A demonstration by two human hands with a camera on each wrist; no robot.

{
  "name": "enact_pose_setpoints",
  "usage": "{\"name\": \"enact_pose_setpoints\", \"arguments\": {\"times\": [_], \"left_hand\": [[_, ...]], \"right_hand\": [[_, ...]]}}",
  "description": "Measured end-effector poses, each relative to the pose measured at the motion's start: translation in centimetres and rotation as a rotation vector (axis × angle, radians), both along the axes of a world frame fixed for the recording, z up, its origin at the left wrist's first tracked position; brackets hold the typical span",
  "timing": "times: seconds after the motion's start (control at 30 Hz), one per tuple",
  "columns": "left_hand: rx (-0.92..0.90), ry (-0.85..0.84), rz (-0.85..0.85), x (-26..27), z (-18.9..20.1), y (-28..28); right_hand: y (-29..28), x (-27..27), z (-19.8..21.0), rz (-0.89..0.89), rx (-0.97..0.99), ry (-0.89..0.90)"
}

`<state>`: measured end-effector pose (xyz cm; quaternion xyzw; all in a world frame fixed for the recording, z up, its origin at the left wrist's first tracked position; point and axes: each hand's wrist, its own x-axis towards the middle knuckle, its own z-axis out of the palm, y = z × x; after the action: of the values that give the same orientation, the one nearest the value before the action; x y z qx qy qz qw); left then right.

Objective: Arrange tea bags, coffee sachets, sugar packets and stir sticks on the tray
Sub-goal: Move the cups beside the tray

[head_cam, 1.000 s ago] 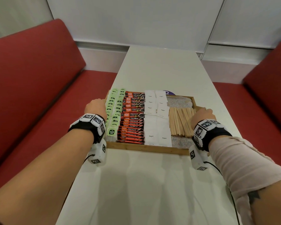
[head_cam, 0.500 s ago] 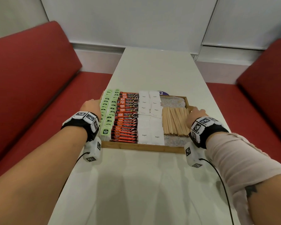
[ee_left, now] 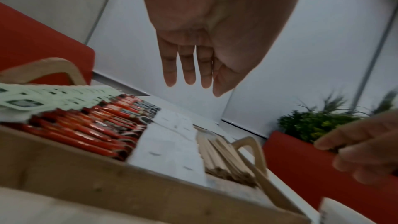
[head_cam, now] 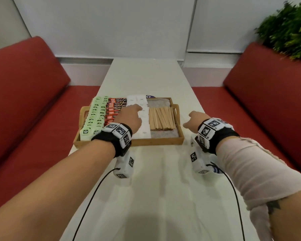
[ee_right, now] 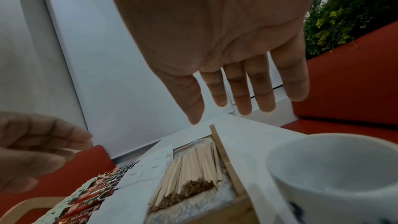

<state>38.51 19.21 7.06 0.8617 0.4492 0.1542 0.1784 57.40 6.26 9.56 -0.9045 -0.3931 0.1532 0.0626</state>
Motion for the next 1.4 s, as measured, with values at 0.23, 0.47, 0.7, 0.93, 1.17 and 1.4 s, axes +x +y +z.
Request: {"name": "enact_pose_setpoints", "arguments": {"times": [0.23, 0.47, 0.7, 0.93, 1.17, 1.4], "left_hand": [[-0.012, 0.026, -0.153, 5.1, 1.1, -6.3], [-0.088, 0.103, -0.37, 10.8, -0.1, -10.1], [-0.053, 0.318, -0.52, 15.3, -1.3, -12.1], [-0.045, 0.435, -0.53, 17.5, -2.1, -12.4], [-0.097, 0.454, -0.473, 18.6, -2.5, -11.3], [-0.124, 0.404, -0.435, 20.3, -3.0, -9.3]], "right_hand": [[-5.7, 1.4, 0.0, -0.023, -0.031, 0.023], [-8.8, 3.4, -0.7, 0.002, -0.05, 0.038], [-11.1, 3.0, -2.5, 0.024, -0.255, 0.11], [-10.6, 3.4, -5.2, -0.061, -0.087, 0.286], [-8.5, 5.7, -6.2, -0.06, 0.042, 0.301], [-5.6, 8.8, -6.0, 0.062, -0.037, 0.149]]}}
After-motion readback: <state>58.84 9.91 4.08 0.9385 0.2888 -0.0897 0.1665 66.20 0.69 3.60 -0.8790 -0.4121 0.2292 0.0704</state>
